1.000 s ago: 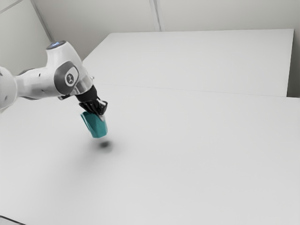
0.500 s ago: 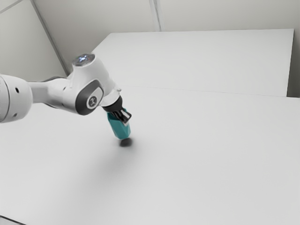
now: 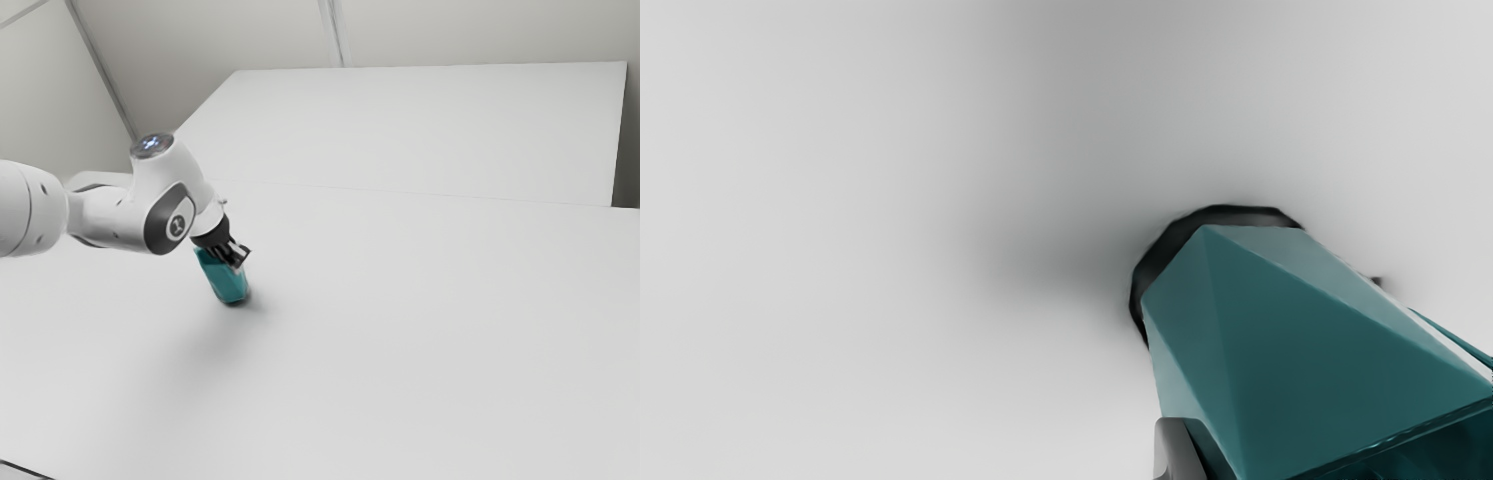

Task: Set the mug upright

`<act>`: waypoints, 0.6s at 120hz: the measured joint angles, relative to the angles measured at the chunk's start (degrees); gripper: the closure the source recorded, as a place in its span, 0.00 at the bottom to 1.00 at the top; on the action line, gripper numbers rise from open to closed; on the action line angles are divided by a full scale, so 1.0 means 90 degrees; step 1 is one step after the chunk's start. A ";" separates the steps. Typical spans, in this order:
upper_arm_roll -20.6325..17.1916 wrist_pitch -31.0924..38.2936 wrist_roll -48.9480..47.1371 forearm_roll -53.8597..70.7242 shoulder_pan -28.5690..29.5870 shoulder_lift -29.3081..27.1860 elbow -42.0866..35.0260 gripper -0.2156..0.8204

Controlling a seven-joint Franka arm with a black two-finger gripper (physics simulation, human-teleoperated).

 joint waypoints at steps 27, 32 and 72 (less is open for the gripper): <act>-0.0010 0.0172 0.0000 0.0002 -0.0355 0.0078 -0.0005 0.97; -0.0010 0.0188 0.0000 0.0001 -0.0333 0.0087 -0.0007 0.97; -0.0004 0.0157 -0.0002 0.0029 -0.0314 -0.0007 -0.0011 0.65</act>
